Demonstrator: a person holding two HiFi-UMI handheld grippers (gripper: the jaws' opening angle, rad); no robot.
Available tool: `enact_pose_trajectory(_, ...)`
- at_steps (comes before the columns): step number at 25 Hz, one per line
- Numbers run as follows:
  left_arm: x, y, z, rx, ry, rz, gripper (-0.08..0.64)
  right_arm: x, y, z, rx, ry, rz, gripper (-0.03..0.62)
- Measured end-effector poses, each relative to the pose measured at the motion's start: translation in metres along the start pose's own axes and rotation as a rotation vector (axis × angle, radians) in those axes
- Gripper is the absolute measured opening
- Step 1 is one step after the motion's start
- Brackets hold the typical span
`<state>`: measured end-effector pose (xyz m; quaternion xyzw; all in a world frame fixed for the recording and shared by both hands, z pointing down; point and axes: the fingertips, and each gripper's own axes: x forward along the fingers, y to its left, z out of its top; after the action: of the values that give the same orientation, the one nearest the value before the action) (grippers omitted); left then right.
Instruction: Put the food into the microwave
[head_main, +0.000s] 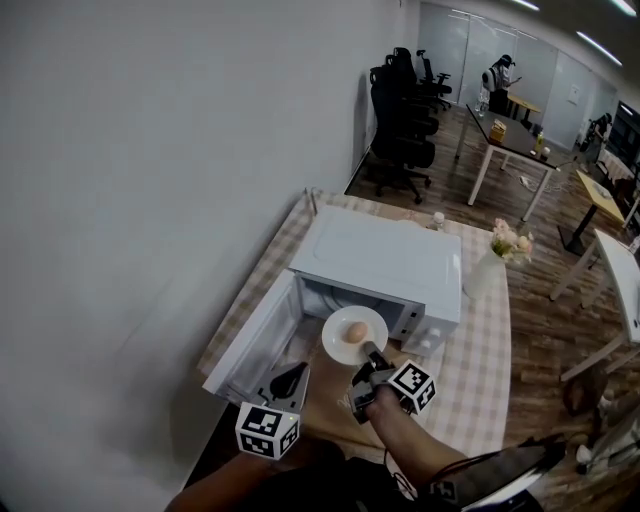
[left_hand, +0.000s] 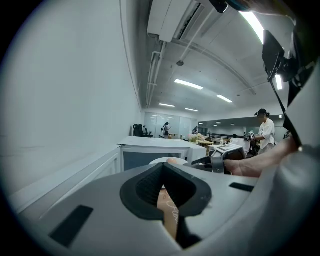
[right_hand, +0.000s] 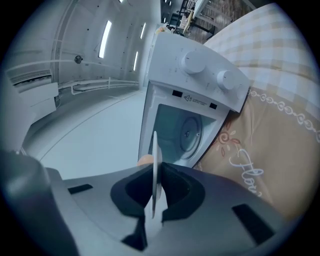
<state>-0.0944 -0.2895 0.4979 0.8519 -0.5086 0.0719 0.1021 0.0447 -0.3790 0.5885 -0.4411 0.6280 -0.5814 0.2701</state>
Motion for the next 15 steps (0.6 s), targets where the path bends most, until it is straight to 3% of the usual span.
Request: enact_pose_trajectory(15,0.048,0.019,-0.033,-0.03,0.091,0.039,0.008,0.061,-0.041,0.02,0.019,-0.003,-0.069,0.026)
